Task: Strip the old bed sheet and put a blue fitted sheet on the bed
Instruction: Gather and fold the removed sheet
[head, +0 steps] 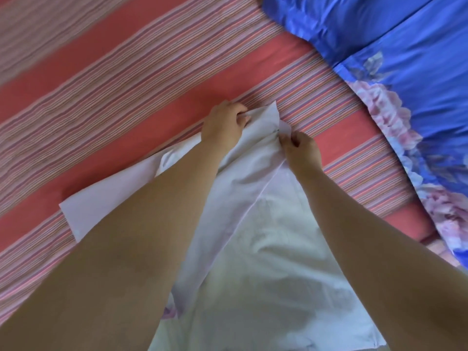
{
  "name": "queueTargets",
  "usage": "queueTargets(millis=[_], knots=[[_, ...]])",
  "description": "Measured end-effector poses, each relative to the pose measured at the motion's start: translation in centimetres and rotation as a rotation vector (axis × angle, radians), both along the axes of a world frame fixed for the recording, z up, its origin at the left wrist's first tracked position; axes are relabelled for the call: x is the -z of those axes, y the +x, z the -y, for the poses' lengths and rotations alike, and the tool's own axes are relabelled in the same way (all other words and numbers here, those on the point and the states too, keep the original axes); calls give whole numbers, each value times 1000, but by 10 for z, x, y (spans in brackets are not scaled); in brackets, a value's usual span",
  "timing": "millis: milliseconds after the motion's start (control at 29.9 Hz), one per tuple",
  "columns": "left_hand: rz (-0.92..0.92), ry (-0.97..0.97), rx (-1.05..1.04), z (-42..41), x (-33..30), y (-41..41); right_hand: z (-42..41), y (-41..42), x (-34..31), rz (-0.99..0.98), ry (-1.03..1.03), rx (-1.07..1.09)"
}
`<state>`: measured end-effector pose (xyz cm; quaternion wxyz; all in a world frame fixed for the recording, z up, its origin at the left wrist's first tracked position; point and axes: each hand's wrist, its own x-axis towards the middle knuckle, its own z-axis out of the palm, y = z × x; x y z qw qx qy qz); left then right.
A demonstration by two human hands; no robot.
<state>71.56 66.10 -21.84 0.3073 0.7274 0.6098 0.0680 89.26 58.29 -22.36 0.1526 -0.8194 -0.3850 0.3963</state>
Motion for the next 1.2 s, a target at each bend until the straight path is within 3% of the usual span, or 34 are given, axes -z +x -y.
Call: queueTargets(millis=[134, 267, 367, 468, 535, 601, 668, 702, 768, 835, 902, 935, 1002, 1036, 1102, 1203], knots=[[75, 27, 64, -3, -7, 24, -10, 15, -6, 98, -111, -229], [155, 79, -202, 3, -9, 18, -47, 37, -17, 81, -319, -196], [98, -130, -240, -8, -5, 23, -62, 36, -29, 95, -281, -147], [94, -470, -151, -26, -11, 29, -61, 26, -47, -99, -273, -73], [-55, -606, -10, -32, -22, 30, -58, 22, -55, -175, -304, -76], [45, -540, 14, -39, -24, 34, -57, 17, -58, -212, -321, -100], [387, -507, -93, -38, -21, 40, -56, 12, -54, -335, -291, -13], [462, -500, -157, -37, -15, 40, -56, 9, -52, -418, -255, 73], [429, -451, -222, -28, -4, 33, -59, 1, -51, -491, -188, 218], [345, -122, -263, -11, -3, 18, -67, -7, -49, -578, -152, 327], [301, 244, -310, 15, -11, 6, -75, -18, -47, -837, -156, 475], [284, 287, -296, 30, -16, 3, -78, -23, -45, -973, -160, 523], [135, 106, -182, 65, -17, -4, -80, -29, -37, -1085, -138, 529], [-27, 28, -87, 84, -12, -9, -78, -32, -32, -1048, -127, 462], [-333, -10, 57, 118, 6, -24, -71, -37, -23, -788, -109, 145], [-431, -125, -88, 154, 10, -35, -58, -52, -14, -348, -71, -343]])
